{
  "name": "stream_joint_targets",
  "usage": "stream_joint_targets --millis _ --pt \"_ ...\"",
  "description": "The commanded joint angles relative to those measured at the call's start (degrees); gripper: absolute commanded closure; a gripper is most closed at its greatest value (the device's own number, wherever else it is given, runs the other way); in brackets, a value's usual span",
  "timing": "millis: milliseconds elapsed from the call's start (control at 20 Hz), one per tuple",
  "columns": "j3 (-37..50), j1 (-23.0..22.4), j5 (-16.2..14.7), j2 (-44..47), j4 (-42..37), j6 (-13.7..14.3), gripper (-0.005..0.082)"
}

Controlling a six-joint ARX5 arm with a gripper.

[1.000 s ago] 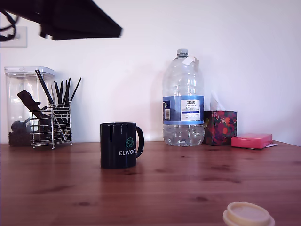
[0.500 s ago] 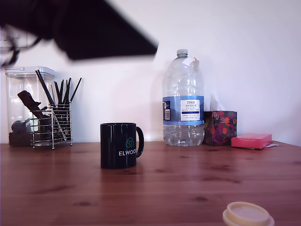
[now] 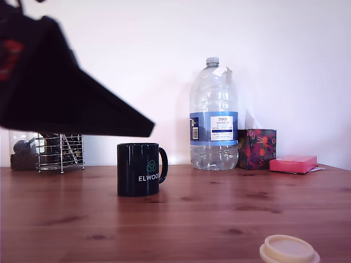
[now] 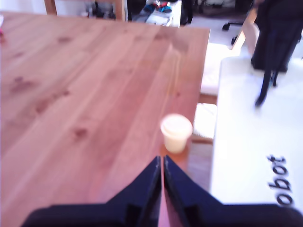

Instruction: Pick up the coffee capsules from the table one by one and drop them inside the nearest coffee cup

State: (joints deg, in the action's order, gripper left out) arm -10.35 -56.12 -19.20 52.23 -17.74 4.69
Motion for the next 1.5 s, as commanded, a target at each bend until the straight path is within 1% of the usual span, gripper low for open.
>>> stream_joint_targets --millis 0,100,250,300,350,450,500,550,600,900,1100,1150,1300,1450 --pt "1.0 -1.3 0.0 0.2 0.9 -0.2 0.0788" --pt "1.0 -2.4 0.2 0.3 2.3 -0.2 0.0777" --pt "1.0 -2.6 0.5 0.3 4.3 -0.1 0.0775" --pt "1.0 -2.6 0.5 0.3 4.3 -0.1 0.073" --pt "1.0 -2.6 0.9 0.3 4.3 -0.1 0.063" --pt "1.0 -2.6 1.7 0.5 2.9 -0.2 0.0359" --pt "1.0 -2.6 1.9 0.8 2.0 -0.2 0.027" --pt "1.0 -2.6 2.6 1.5 1.1 -0.1 0.0238" --pt "1.0 -2.6 3.2 2.4 0.0 -0.1 0.0232" --pt "1.0 -3.3 3.2 11.6 -9.8 -0.4 0.0232" --pt "0.9 -4.7 3.4 18.0 -16.2 -2.3 0.0233" --pt "0.8 -4.9 4.0 19.4 -17.7 -2.8 0.0233" --pt "-0.6 -5.5 5.1 23.1 -18.1 -3.3 0.0233" --pt "-2.7 -5.8 5.2 25.9 -17.7 -3.9 0.0233"
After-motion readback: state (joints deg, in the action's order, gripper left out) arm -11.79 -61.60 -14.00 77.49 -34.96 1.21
